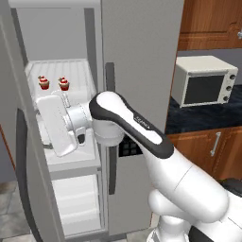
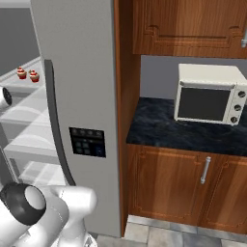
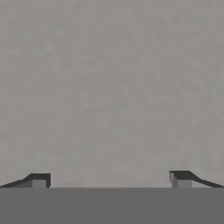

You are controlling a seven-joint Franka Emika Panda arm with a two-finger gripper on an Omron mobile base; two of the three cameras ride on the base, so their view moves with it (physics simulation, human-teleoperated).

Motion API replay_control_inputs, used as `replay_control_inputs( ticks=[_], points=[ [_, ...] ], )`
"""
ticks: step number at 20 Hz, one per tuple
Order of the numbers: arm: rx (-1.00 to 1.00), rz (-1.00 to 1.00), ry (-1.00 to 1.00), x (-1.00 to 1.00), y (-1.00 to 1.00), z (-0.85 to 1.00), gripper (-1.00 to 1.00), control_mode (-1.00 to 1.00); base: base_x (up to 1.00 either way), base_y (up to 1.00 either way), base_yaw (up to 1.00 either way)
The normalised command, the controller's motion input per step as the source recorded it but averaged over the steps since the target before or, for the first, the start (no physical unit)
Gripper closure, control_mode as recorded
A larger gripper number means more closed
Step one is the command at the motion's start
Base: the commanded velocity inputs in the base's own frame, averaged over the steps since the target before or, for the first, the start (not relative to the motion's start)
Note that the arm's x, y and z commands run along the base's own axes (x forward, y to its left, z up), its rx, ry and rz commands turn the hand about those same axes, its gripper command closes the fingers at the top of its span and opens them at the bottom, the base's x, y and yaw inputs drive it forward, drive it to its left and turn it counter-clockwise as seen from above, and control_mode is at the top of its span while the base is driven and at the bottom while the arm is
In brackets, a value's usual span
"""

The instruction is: Take the cupcakes from the fridge and place them on the empty tray on the dining counter.

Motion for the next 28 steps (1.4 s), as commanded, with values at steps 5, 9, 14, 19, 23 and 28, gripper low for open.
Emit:
replay_control_inputs(
  ticks=[5, 9, 14, 19, 23, 28],
  points=[
    [-0.02, 0.05, 0.0, -0.4, 1.0, 0.0, -1.0, -1.0, 0.0, 0.0, 0.0],
    [-0.02, 0.0, 0.0, -0.03, 0.98, 0.0, -1.0, -1.0, 0.0, 0.0, 0.0],
    [-0.01, 0.0, -0.03, -0.36, -0.04, 0.36, -1.0, -1.0, 0.0, 0.0, 0.0],
    [-0.08, -0.03, -0.12, -0.5, -1.0, 0.43, -1.0, -1.0, 0.0, 0.0, 0.0],
    [-0.13, -0.06, -0.13, -0.12, -1.0, 0.34, -1.0, -1.0, 0.0, 0.0, 0.0],
    [-0.18, -0.08, -0.12, 0.01, -1.0, 0.26, -1.0, -1.0, 0.0, 0.0, 0.0]
  ],
)
